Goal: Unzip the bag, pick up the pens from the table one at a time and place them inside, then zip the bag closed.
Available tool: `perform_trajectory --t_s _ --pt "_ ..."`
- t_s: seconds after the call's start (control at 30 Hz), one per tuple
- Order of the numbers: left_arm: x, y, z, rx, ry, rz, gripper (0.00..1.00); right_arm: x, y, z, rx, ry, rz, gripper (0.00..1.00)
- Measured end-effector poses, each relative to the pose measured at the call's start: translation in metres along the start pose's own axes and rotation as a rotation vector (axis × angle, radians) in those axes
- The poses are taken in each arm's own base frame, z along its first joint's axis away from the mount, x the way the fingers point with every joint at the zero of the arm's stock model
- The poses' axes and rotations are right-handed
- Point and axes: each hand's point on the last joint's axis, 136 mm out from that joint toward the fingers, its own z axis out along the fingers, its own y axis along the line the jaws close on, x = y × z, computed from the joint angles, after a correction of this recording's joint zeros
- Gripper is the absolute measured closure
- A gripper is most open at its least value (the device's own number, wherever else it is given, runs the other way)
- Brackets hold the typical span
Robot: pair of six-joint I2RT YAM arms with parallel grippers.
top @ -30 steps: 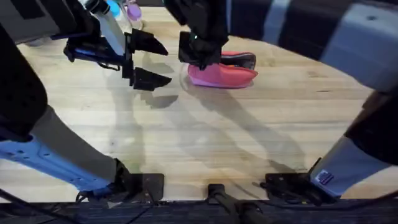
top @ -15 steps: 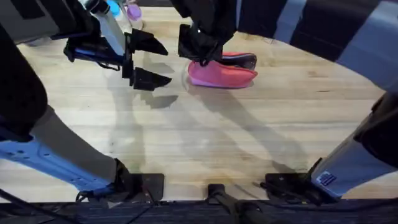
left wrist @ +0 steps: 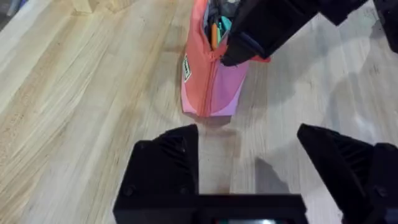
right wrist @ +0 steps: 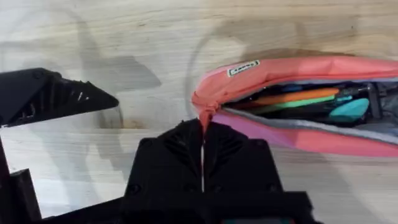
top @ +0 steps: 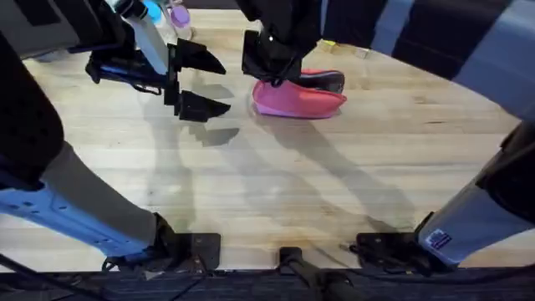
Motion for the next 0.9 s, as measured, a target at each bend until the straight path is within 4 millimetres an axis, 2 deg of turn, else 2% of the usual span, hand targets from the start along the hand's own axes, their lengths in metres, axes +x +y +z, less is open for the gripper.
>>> perform_trajectory --t_s 0.33,0.7,0.9 --pt "-0.001 0.002 0.004 0.001 0.001 0.030 0.007 -0.007 -0.007 0.002 0.005 0.000 0.021 0.971" --pt "-0.012 0.005 0.034 0.040 0.007 0.142 0.007 -0.013 -0.003 0.002 -0.020 -0.021 0.033 0.971" --pt "0.003 0.018 0.052 0.061 -0.065 0.069 0.007 -0.018 -0.001 0.002 -0.032 -0.035 0.039 0.971"
